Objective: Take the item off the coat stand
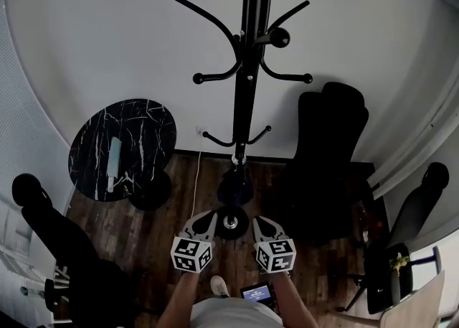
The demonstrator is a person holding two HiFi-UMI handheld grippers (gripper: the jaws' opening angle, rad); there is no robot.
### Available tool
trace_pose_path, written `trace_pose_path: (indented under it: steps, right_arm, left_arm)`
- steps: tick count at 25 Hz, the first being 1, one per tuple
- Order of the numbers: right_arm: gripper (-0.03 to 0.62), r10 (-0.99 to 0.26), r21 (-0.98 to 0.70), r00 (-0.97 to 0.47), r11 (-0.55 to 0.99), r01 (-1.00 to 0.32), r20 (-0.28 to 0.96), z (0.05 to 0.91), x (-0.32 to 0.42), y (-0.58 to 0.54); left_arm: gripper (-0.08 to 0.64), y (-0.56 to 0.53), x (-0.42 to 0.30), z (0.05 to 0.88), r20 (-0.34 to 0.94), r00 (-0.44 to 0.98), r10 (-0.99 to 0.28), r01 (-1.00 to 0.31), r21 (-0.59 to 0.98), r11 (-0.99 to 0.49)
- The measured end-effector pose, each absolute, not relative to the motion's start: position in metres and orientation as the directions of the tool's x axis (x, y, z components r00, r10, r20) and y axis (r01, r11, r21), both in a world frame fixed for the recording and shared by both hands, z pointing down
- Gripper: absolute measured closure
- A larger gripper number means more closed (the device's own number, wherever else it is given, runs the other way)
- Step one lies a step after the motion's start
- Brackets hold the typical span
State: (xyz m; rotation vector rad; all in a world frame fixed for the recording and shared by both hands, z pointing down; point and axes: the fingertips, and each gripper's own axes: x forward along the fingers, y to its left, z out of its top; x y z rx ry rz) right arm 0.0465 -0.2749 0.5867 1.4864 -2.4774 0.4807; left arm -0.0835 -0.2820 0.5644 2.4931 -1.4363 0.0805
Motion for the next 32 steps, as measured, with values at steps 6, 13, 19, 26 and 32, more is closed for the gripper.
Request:
trace_pose_path:
  steps: [6,13,19,26,32]
  right_arm:
    - [0.580,-0.840,-0.150,-0.414,0.386,-0.910,0.351,0.596,0.041,-0.298]
    - [0.580,-0.866,-0.122,-0.357,0.336,-0.934,0.350,0.594,0.056,-0.310]
    - [0.580,-0.862,-0.117,-0.362,0.344,-0.932,0.355,0.606,0.051,-0.323]
    - [0.580,-0.860,-0.137,-0.364,0.337,-0.931,0.357,0.611,0.053,-0.337]
    - [0.580,-0.853,-0.155,-0.363,0.328,-0.932,0.376,0.620,0.063,-0.345]
  left_arm:
    - [0.538,-0.313,-0.082,0.577,0.177,0.564,-0.807,-0.821,0.226,-0.524]
    - [0.539,-0.329,-0.077,0.586,0.192,0.567,-0.801,-0.821,0.217,-0.528]
    - [0.538,-0.344,-0.081,0.586,0.198,0.552,-0.810,-0.832,0.191,-0.520]
    - [0.538,-0.357,-0.079,0.597,0.235,0.538,-0.809,-0.841,0.216,-0.496]
    - [0.536,-0.364,-0.081,0.618,0.279,0.518,-0.809,-0.853,0.233,-0.467]
